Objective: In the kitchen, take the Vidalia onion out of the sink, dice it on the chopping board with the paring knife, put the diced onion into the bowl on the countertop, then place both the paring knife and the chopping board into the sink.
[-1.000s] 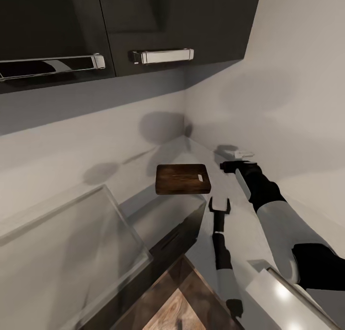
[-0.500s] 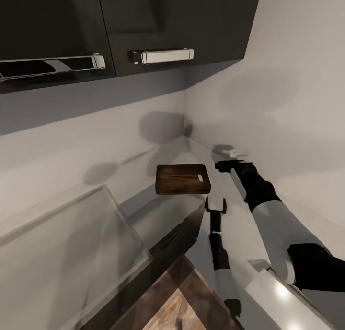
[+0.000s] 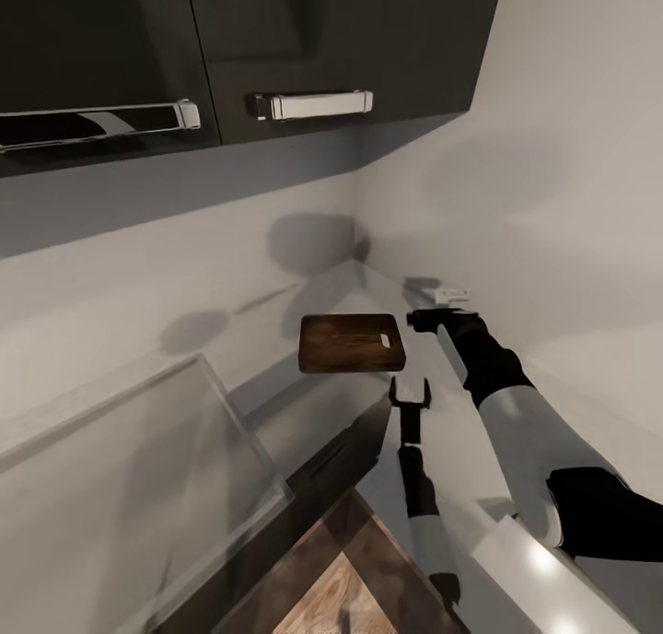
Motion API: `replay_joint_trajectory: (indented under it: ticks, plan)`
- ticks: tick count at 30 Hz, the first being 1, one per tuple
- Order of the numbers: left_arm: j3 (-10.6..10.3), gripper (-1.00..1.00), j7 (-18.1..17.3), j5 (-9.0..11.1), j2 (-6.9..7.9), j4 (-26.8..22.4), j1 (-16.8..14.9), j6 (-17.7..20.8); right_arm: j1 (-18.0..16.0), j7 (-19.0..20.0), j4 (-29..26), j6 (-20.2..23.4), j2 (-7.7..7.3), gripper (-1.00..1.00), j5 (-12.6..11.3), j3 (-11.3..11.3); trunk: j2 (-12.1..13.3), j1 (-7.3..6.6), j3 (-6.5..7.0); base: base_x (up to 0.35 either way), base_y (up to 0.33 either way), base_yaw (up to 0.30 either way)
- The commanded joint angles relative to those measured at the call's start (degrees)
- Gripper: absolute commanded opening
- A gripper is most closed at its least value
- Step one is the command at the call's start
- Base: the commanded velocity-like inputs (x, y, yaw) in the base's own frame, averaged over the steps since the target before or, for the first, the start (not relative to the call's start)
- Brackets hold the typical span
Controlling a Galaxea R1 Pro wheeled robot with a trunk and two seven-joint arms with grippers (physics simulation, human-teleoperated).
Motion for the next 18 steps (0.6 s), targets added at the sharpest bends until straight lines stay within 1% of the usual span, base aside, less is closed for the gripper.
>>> replay_joint_trajectory:
  ticks: [1, 18]
  plan:
    - [0.0, 1.0, 0.0, 0.3, -0.02, -0.1, 0.0, -0.1, 0.0, -0.4, 0.0, 0.3, -0.01, 1.0, -0.1, 0.2, -0.1, 0.03, -0.16, 0.0, 0.0, 0.0]
    - [0.0, 1.0, 0.0, 0.3, -0.02, -0.1, 0.0, -0.1, -0.1, -0.3, 0.2, 0.3, 0.08, 1.0, -0.1, 0.2, -0.1, 0.03, -1.66, 0.0, 0.0, 0.0]
